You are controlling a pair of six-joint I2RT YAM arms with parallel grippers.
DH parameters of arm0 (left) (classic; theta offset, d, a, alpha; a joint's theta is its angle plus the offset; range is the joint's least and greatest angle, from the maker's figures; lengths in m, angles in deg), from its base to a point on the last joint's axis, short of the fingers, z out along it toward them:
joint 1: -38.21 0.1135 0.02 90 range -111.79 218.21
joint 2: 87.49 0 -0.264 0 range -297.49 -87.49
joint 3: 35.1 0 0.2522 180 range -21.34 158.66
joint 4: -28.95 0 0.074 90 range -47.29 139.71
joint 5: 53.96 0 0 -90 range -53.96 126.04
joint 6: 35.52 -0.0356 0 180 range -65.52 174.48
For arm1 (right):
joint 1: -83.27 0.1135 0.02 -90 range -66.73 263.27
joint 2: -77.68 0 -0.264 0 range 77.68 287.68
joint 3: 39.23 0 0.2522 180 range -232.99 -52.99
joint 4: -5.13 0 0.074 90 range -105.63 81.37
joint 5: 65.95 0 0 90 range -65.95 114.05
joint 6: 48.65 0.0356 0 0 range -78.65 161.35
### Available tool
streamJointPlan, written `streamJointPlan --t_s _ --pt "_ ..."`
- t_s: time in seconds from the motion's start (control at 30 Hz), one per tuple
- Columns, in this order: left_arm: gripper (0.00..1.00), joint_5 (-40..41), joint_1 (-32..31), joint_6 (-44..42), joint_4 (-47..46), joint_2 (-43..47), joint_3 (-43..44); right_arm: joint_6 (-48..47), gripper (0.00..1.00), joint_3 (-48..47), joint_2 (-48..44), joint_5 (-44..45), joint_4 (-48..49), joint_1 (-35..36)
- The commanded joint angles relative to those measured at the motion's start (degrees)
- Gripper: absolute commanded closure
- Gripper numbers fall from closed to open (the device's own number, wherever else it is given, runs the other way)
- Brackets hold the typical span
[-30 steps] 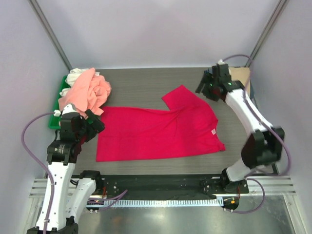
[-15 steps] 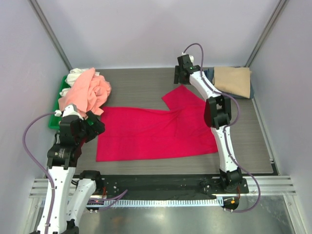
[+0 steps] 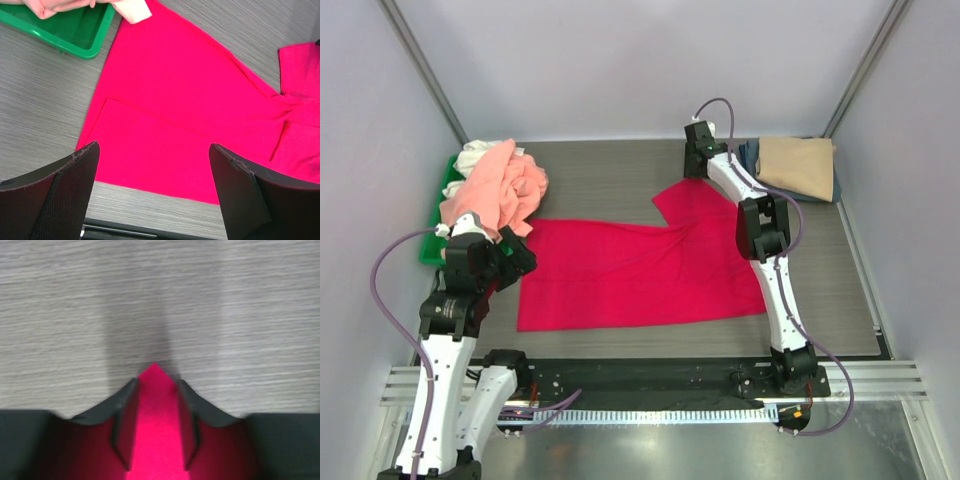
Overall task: Fold and stack the t-shirts
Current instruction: Fold the tshirt
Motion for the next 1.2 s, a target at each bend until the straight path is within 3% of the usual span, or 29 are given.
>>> streamJointPlan --t_s 0.0,0.03,0.17,0.3,0.53,0.97,1.17 --pt "0.1 -0.1 0.4 -1.2 -1.8 0.0 0.1 0.7 0.62 6.3 -2.5 -3.9 0.0 0.2" --pt "0.1 0.1 0.4 -1.1 -1.8 -0.2 0.1 1.0 0.75 8.1 -2.9 -4.0 0.9 0.2" --pt "0.1 0.1 0.4 -1.0 -1.8 -0.6 0.1 1.7 0.99 9.9 -3.2 -5.4 2.0 -0.4" --pt "0.14 -0.8 0.4 -1.4 -3.0 -2.7 -0.6 3.5 0.99 8.3 -4.1 -10.1 2.6 -2.5" --pt "0.21 -3.3 0.2 -0.3 -5.8 -14.7 3.5 0.2 0.99 9.9 -14.5 -2.0 2.6 -3.6" --pt "0.27 3.3 -4.0 -1.5 -3.0 -54.0 31.5 0.0 0.99 19.5 -26.4 -0.1 2.7 -7.1" --pt "0.3 4.6 -4.9 -0.9 0.3 -66.5 44.2 -0.5 0.99 20.0 -26.9 -0.9 2.9 -8.9"
